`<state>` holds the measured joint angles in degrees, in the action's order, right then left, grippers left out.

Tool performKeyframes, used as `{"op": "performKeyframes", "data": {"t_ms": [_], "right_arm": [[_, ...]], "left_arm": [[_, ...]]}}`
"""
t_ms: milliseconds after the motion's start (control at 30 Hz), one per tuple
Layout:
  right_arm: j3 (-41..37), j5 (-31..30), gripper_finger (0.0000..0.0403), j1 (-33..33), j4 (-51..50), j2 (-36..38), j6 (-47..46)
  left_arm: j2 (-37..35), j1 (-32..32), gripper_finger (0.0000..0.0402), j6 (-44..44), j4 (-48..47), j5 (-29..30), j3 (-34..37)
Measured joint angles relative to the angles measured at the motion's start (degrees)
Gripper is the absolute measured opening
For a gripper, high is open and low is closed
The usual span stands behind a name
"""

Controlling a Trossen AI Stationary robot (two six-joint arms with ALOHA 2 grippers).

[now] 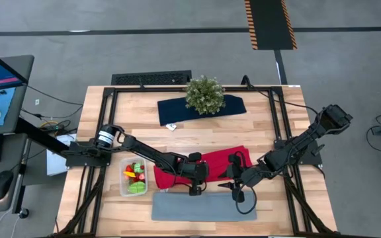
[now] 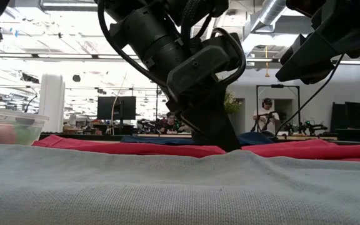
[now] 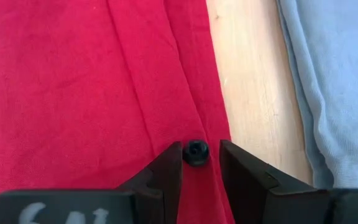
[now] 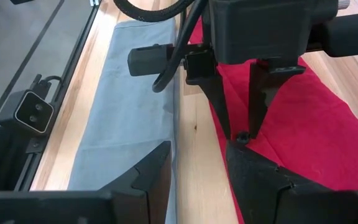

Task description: Pick and placing Produce into tupperware

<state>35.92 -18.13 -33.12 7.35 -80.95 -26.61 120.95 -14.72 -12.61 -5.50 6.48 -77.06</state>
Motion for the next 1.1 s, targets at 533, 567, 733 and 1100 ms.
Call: {"op": "performKeyframes", "data": {"t_ms": [533,567,733,1100], "right_arm": [[0.0,0.0,0.0176,0.0,0.0,0.0,0.0],[0.0,0.0,0.0176,0.0,0.0,0.0,0.0],[0.0,0.0,0.0175,0.0,0.0,0.0,0.0],[0.0,0.0,0.0176,0.0,0.2,0.0,0.0]], "left_arm": [[0.1,0.6,0.0096,0.2,0.5,-1.9,0.0],[0.1,0.6,0.0096,0.2,0.5,-1.7,0.0],[0.1,0.7,0.0096,0.2,0.2,-1.2,0.0],[1.2,0.6,0.0096,0.5,1.0,-0.2,0.0]]}}
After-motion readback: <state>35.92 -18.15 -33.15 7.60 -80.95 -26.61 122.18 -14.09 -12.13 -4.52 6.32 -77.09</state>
